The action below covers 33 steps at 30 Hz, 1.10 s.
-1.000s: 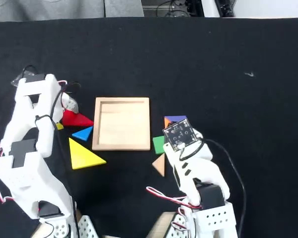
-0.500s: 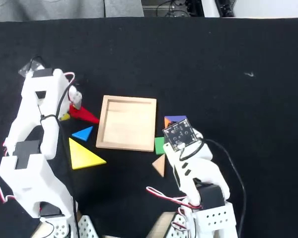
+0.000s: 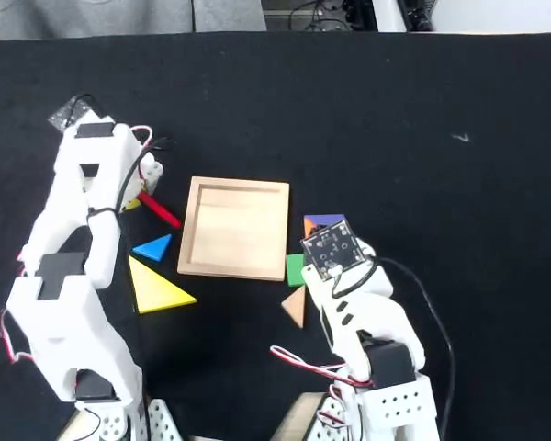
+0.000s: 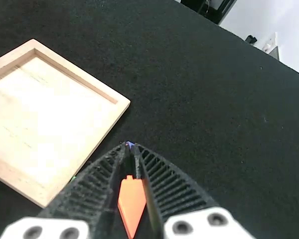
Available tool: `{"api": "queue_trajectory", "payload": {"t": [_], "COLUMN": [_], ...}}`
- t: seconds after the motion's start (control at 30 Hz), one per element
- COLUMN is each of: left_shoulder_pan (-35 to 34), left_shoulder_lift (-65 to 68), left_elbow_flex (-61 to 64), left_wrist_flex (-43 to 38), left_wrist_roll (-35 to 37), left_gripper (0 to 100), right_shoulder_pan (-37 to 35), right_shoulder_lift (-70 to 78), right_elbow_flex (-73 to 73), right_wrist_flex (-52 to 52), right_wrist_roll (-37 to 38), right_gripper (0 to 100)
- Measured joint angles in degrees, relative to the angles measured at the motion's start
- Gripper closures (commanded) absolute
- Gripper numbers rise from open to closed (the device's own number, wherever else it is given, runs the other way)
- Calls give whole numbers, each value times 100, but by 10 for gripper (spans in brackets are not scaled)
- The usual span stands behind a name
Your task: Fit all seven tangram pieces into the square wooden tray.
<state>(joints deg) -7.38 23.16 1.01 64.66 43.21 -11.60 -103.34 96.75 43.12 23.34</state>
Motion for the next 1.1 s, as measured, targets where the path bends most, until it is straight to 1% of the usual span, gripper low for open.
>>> {"api": "queue_trajectory", "payload": {"t": [0.07, 0.2, 0.3, 0.47, 0.57, 0.6, 0.67, 0.73, 0.83, 0.9, 0.93, 1.0, 1.1], "left_shoulder_pan": [35, 35, 35, 35, 26, 26, 132, 440, 1134, 1565, 1732, 1908, 1934], "left_shoulder_lift": [185, 255, 255, 255, 255, 255, 255, 255, 299, 466, 580, 826, 1187], "left_elbow_flex": [0, -9, -255, -536, -835, -993, -1415, -1952, -2699, -2998, -3103, -3253, -3358], "left_wrist_flex": [-123, -88, 88, 273, 607, 800, 1292, 1829, 2646, 2936, 2945, 2945, 2919], "left_wrist_roll": [0, 0, 0, -53, -352, -554, -1187, -2101, -3745, -4738, -5064, -5319, -5407], "left_gripper": [909, 921, 976, 971, 971, 971, 971, 971, 970, 970, 970, 970, 970], "right_shoulder_pan": [0, 0, 0, 0, 0, 0, 220, 422, 765, 993, 1108, 1398, 1635], "right_shoulder_lift": [0, 0, 0, 0, 0, 0, 0, 0, 0, 0, 0, 0, 0], "right_elbow_flex": [0, 0, 0, 0, 0, 0, 0, 0, 0, 0, 0, 0, 0], "right_wrist_flex": [0, 0, 0, 0, 0, 0, 0, -18, -149, -237, -299, -387, -422], "right_wrist_roll": [0, 0, 0, 0, 0, 0, 0, -9, -9, -158, -273, -501, -695], "right_gripper": [986, 986, 986, 986, 986, 986, 986, 986, 986, 986, 986, 986, 986]}}
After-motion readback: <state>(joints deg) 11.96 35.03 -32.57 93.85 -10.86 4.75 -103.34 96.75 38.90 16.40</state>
